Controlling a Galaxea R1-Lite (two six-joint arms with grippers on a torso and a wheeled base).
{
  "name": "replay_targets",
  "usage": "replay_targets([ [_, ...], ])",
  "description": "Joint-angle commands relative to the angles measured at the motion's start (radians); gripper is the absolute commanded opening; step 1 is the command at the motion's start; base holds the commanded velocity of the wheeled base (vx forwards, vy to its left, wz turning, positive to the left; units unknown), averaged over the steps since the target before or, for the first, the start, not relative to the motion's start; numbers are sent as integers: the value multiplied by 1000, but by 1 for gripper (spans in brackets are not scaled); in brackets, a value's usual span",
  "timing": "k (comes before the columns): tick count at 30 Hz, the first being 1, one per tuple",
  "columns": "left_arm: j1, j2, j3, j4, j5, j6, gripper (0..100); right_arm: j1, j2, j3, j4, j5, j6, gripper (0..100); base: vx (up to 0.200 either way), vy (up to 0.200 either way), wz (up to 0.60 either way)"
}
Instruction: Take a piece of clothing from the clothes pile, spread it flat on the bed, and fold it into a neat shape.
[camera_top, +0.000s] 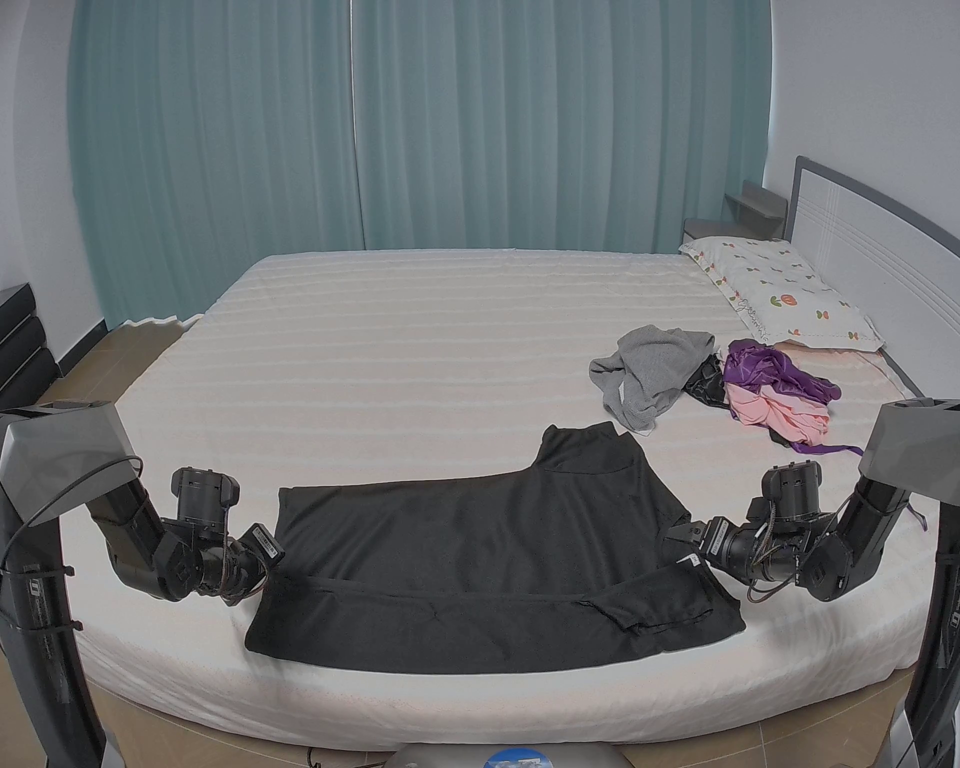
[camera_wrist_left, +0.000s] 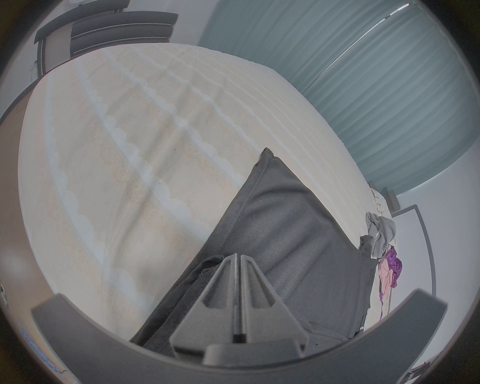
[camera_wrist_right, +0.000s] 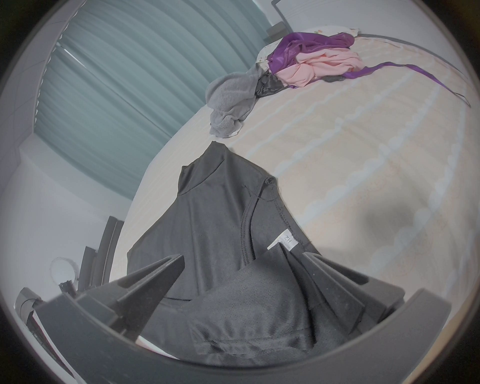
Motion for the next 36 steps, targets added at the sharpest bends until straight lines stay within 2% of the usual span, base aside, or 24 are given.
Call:
replay_targets([
  [1, 8, 0, -6, -1, -5, -3, 0, -22, 23, -1, -1, 48, -28, 100, 0, 0, 0],
  [9, 8, 1, -6, -1, -10, -3, 0, -38, 53, -17, -2, 106, -70, 100, 0, 0, 0],
  [19, 8, 1, -6, -1, -11, -3, 0, -64, 119, -92, -2, 189, -70, 100, 0, 0, 0],
  [33, 8, 3, -6, -1, -11, -3, 0, -65, 163, -81, -67, 194, -110, 100, 0, 0, 0],
  [34, 9, 3, -6, -1, -11, -3, 0, -65, 160, -76, -67, 194, -113, 0, 0, 0, 0],
  [36, 9, 1, -6, -1, -11, -3, 0, -65, 155, -67, -68, 192, -119, 0, 0, 0, 0],
])
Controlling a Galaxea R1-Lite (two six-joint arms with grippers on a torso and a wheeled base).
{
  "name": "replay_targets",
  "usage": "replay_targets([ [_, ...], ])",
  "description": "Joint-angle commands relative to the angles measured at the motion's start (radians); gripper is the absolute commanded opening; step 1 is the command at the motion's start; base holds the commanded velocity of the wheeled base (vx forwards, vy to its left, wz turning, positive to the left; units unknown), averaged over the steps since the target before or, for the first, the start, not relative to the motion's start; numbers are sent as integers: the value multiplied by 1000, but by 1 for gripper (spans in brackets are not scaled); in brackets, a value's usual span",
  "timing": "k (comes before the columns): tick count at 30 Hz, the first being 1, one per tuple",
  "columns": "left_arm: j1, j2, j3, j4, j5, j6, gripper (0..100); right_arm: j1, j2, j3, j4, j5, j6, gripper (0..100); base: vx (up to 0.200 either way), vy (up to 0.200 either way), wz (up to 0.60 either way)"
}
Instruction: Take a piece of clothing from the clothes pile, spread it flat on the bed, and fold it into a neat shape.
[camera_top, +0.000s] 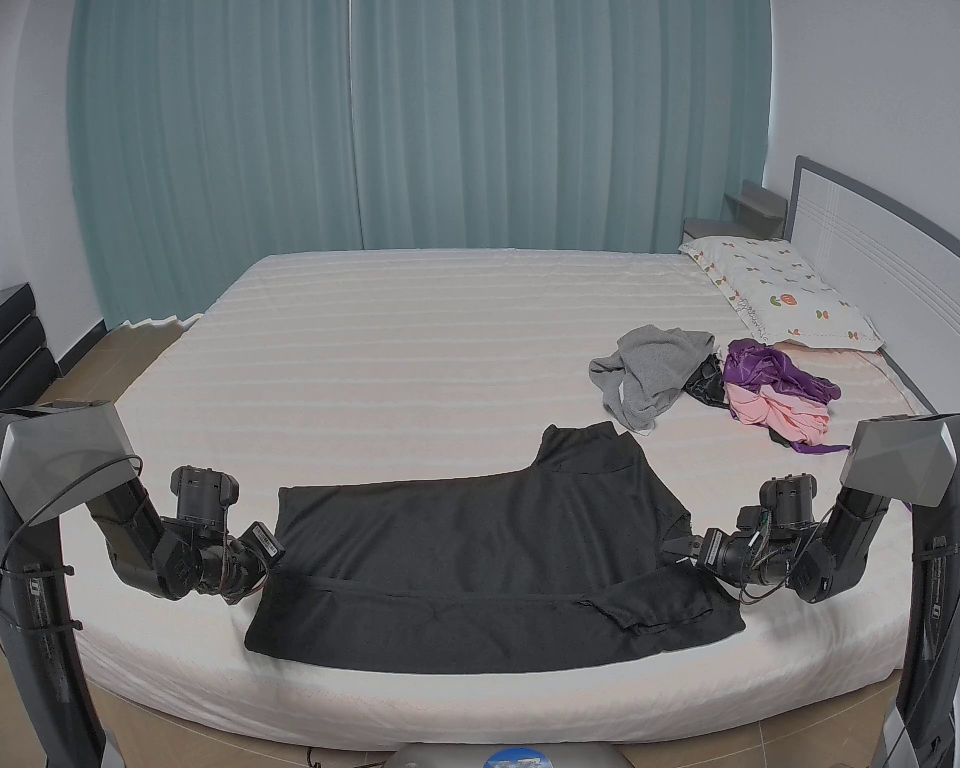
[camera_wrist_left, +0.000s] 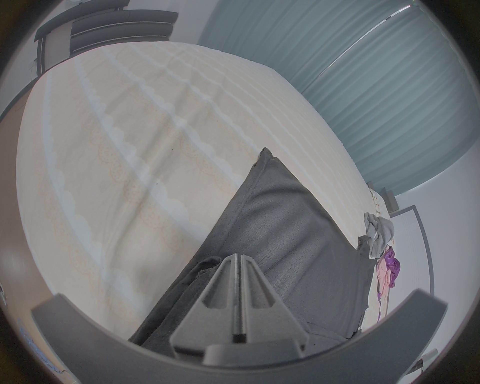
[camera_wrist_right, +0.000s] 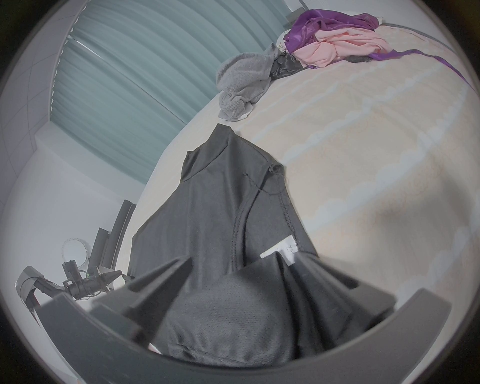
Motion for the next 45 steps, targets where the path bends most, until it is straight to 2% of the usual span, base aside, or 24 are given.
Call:
replay_targets([
  [1, 2, -1, -1, 0, 0, 0, 0, 0, 0, 14, -1, -1, -11, 0, 0, 0, 0],
  [6, 7, -8, 1, 7, -1, 0, 0, -12, 2, 22, -1, -3, -43, 0, 0, 0, 0],
  [28, 28, -39, 7, 9, -18, 24, 0, -47, -25, 88, -69, 3, -26, 0, 0, 0, 0],
  [29, 25, -37, 7, 9, -29, 24, 100, -47, -23, 88, -69, 3, -26, 0, 0, 0, 0],
  [33, 24, -31, -4, 7, -43, 29, 100, -47, -25, 88, -69, 8, -24, 0, 0, 0, 0],
  [39, 10, -10, -5, 10, -49, 92, 100, -47, -23, 86, -69, 9, -26, 0, 0, 0, 0],
  [45, -16, 29, -39, 16, -15, 98, 100, -47, -23, 86, -69, 9, -26, 0, 0, 0, 0],
])
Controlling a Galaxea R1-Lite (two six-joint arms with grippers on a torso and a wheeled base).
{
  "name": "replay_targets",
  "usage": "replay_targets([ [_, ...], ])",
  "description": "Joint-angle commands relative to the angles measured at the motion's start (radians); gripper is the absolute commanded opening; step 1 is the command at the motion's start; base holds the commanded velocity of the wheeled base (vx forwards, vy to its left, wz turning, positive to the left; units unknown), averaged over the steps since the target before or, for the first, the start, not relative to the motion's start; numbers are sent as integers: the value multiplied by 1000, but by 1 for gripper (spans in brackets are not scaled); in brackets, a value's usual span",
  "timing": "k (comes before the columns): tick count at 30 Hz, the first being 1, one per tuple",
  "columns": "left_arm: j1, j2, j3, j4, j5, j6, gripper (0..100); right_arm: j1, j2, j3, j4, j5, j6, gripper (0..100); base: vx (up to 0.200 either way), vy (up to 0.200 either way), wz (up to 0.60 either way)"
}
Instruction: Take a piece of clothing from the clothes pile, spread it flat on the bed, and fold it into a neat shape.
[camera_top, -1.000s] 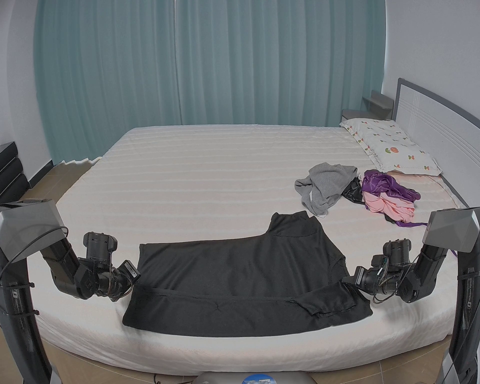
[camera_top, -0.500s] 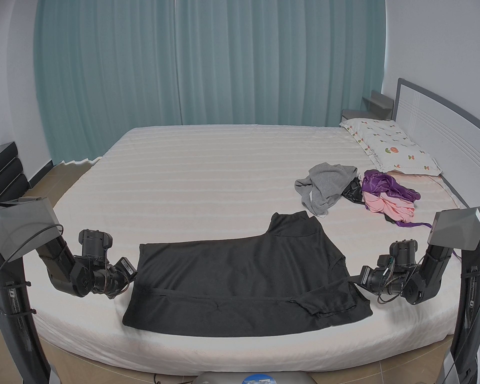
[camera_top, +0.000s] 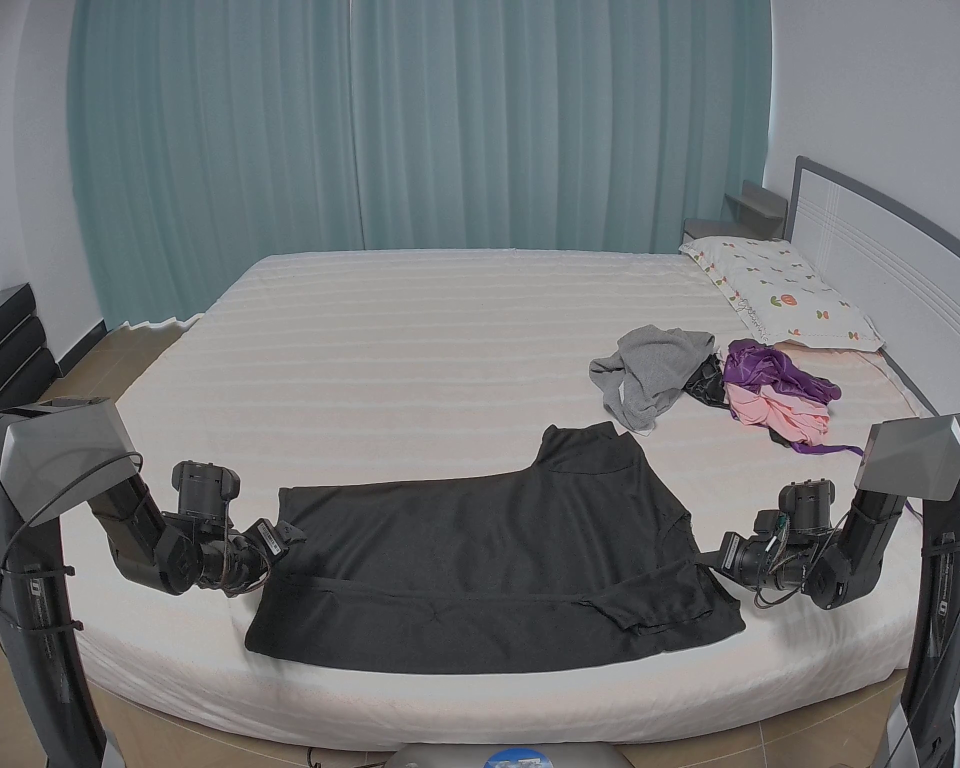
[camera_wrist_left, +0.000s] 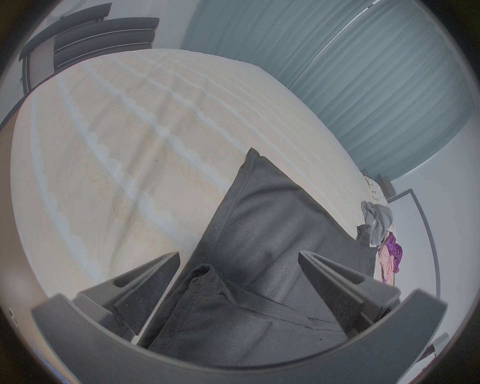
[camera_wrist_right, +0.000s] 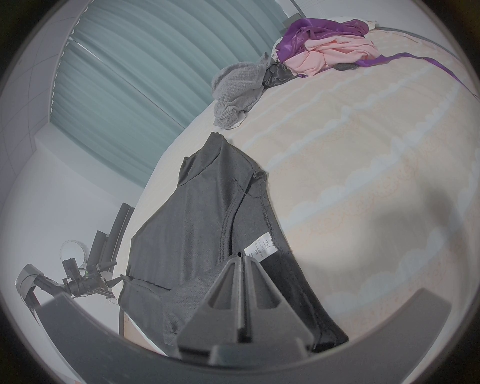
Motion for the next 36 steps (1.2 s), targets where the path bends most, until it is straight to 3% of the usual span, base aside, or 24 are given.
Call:
replay_targets([
  [1, -22, 29, -12, 10, 20, 1, 100, 0, 1, 0, 0, 1, 0, 0, 0, 0, 0],
  [4, -31, 29, -12, 18, 22, 1, 100, 0, 1, 0, 0, 1, 0, 0, 0, 0, 0],
  [5, -39, 29, -12, 26, 23, 1, 0, 0, 1, 0, 0, 1, 0, 0, 0, 0, 0],
  [23, 6, -51, 31, 118, 32, 9, 0, -1, -15, 14, -3, 1, 1, 0, 0, 0, 0],
  [36, 4, -92, 69, 116, 32, 9, 0, 8, -45, 116, -138, 1, 1, 0, 0, 0, 0],
])
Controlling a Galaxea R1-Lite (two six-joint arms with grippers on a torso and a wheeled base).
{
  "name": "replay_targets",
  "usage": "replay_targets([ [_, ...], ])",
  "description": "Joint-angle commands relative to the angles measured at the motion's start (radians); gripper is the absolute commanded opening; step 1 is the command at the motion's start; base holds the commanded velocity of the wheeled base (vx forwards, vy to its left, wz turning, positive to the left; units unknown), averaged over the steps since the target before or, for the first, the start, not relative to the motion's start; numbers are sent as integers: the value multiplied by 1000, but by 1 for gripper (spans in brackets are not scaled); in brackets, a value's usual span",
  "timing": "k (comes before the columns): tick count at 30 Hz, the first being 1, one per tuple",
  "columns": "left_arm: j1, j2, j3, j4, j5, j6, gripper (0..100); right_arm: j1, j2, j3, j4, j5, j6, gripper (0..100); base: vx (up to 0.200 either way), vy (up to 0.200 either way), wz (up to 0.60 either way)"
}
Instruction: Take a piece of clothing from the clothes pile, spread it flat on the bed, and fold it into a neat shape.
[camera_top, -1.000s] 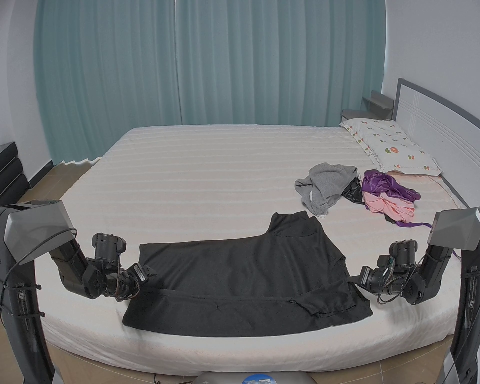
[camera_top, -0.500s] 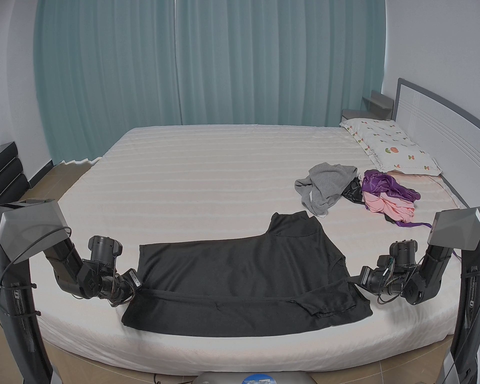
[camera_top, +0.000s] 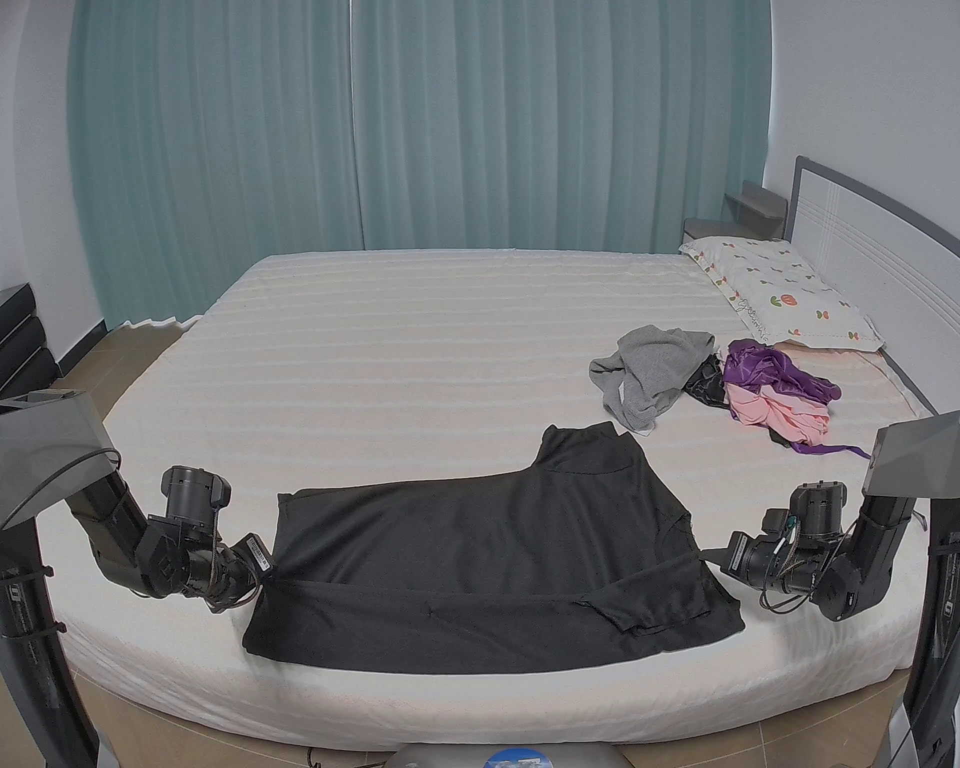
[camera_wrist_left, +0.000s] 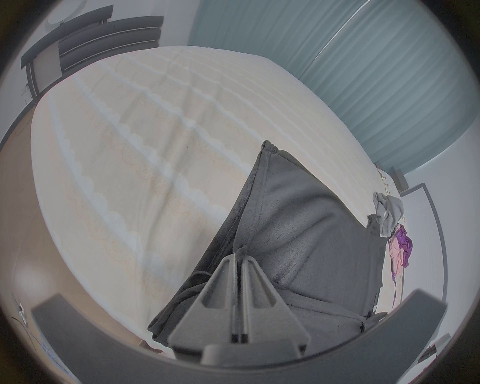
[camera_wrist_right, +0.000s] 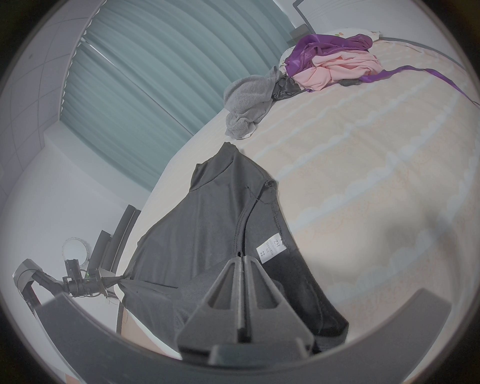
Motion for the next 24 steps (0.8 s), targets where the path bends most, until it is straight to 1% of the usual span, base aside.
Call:
replay_targets([
  [1, 0, 6, -6, -3, 0, 0, 0, 4, -4, 15, -4, 1, 0, 0, 0, 0, 0],
  [7, -1, 72, -33, -11, -1, 0, 0, 3, 10, 7, -4, 1, 0, 0, 0, 0, 0],
  [8, -3, 76, -37, -9, 0, 0, 100, 3, 13, 6, -4, 1, 0, 0, 0, 0, 0],
  [11, -1, 78, -54, -11, -1, 0, 100, 3, 16, 4, -3, 2, 0, 0, 0, 0, 0],
  [14, 0, 87, -114, -8, -3, -2, 100, 4, 20, 4, -4, 4, 8, 0, 0, 0, 0],
  [19, 19, 148, -298, 1, -6, -8, 100, 3, 17, -4, -4, 42, 77, 0, 0, 0, 0],
  [24, 23, 239, -457, 30, -29, -2, 100, 4, 22, -5, -3, 45, 91, 0, 0, 0, 0],
])
